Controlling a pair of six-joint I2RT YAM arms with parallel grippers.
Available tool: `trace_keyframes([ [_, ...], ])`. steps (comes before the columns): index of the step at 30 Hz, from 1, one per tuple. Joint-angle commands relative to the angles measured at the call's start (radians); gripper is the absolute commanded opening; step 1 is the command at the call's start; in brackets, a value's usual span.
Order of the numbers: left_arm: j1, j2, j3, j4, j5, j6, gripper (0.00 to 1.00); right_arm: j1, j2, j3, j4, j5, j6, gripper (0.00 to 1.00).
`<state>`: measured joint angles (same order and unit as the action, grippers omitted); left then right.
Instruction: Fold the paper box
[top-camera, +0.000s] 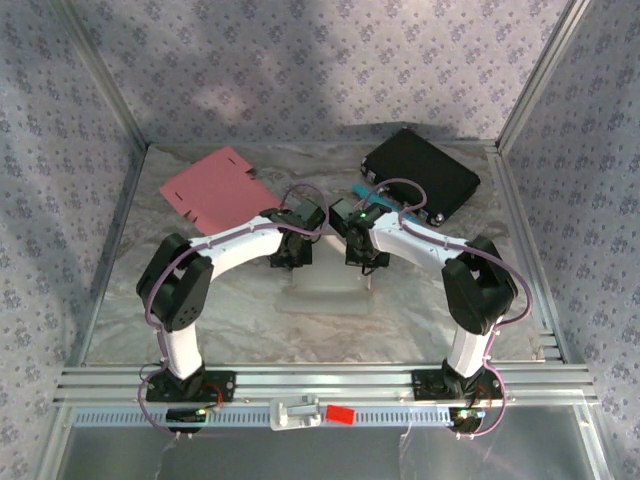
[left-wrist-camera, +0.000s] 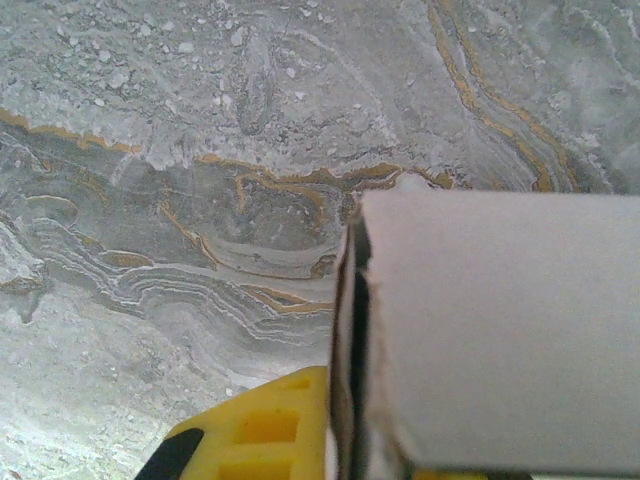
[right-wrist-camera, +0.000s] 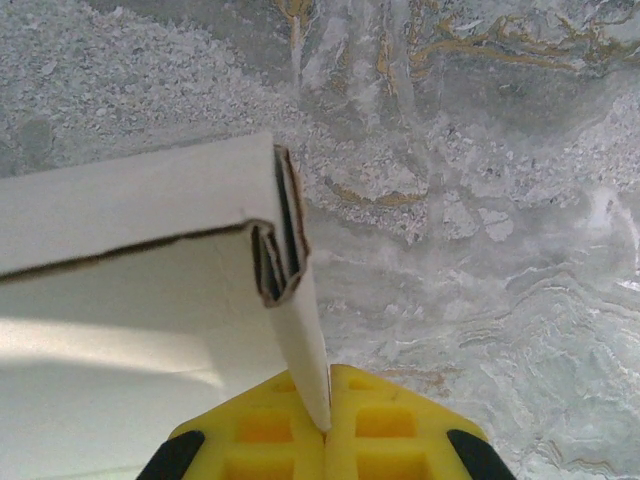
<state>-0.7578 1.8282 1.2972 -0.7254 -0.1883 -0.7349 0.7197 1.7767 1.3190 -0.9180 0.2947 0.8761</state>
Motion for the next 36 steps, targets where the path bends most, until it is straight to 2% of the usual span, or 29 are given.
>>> trace_keyframes([
  [1, -0.034, 0.037, -0.003, -0.043, -0.138, 0.004, 0.03, 0.016, 0.024, 0.006, -0.056, 0.057, 0.039, 0.00],
  [4, -0.031, 0.006, -0.023, -0.003, -0.102, 0.017, 0.14, 0.014, 0.027, 0.006, -0.058, 0.054, 0.040, 0.00],
  [8, -0.018, -0.053, -0.067, 0.078, -0.035, 0.024, 0.21, 0.010, 0.024, 0.001, -0.053, 0.048, 0.042, 0.00],
  [15, -0.008, -0.112, -0.125, 0.133, 0.025, 0.041, 0.22, 0.005, 0.021, -0.001, -0.051, 0.044, 0.043, 0.00],
  [18, -0.008, -0.120, -0.150, 0.139, 0.032, 0.031, 0.15, 0.005, 0.018, -0.004, -0.048, 0.047, 0.045, 0.00],
  [22, -0.009, -0.115, -0.164, 0.125, 0.004, 0.011, 0.00, 0.008, 0.012, -0.005, -0.048, 0.052, 0.051, 0.00],
  [31, -0.072, -0.069, -0.096, -0.089, -0.252, -0.112, 0.00, 0.026, 0.010, -0.020, -0.040, 0.046, 0.075, 0.00],
  [36, -0.105, -0.058, -0.093, -0.075, -0.283, -0.149, 0.00, 0.031, 0.013, -0.043, -0.027, 0.028, 0.090, 0.00],
])
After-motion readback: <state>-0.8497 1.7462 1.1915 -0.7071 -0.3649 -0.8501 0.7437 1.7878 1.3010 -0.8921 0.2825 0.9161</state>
